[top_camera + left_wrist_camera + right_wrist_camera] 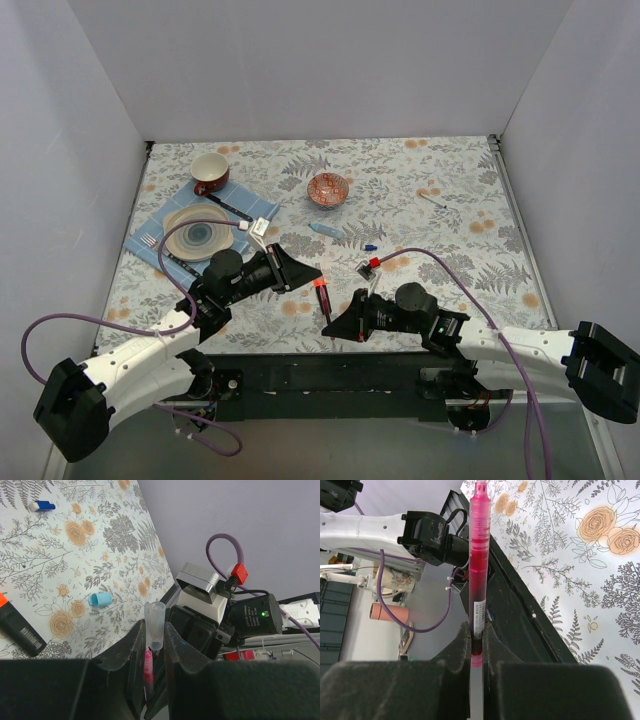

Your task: Insert the pens into the pen caps

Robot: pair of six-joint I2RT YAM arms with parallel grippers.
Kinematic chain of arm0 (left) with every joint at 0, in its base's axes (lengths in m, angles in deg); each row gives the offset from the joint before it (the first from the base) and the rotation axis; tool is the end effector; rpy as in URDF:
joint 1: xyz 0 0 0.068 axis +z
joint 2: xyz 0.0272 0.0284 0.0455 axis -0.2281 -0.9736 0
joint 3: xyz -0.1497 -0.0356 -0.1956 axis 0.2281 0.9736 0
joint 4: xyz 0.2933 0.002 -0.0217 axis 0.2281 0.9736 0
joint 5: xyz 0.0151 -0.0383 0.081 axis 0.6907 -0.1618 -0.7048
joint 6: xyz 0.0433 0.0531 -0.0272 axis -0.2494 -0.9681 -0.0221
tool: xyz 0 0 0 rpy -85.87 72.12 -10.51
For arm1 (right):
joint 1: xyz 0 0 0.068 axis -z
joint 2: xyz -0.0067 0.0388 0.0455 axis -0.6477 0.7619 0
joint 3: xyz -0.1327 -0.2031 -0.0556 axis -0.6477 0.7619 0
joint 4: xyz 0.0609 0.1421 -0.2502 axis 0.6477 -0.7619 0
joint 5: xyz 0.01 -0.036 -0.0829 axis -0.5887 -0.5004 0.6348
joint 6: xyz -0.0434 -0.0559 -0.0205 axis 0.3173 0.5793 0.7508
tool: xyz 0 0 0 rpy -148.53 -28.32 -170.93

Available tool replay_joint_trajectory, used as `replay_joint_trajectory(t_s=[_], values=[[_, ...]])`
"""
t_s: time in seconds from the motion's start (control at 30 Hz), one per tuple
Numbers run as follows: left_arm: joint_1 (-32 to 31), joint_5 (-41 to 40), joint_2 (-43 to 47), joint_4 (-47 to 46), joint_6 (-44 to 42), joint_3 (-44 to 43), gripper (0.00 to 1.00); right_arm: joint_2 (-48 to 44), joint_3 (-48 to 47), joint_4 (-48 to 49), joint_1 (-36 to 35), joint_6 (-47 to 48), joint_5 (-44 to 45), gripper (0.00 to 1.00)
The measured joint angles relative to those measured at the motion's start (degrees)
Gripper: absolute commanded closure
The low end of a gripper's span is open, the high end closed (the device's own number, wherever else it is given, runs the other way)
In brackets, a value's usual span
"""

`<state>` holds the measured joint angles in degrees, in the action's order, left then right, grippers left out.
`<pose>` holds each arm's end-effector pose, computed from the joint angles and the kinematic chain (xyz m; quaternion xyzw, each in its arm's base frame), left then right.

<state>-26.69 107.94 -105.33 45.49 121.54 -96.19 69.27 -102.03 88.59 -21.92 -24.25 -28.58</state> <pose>0.1985 -0.1928 0.2096 -0.2446 0.7193 -0.6374 0.1281 0.1113 0.2461 0.1572 -0.1499 0.7384 0.6001 0.2686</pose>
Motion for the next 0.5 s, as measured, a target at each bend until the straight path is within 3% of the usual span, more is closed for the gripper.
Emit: replay_joint_trajectory(t_s=[0.5], values=[[0.0,0.0,0.0,-1.0,0.3,0.2,1.0,0.0,-0.3,0.0,-0.6,0.0,0.0,0.99]])
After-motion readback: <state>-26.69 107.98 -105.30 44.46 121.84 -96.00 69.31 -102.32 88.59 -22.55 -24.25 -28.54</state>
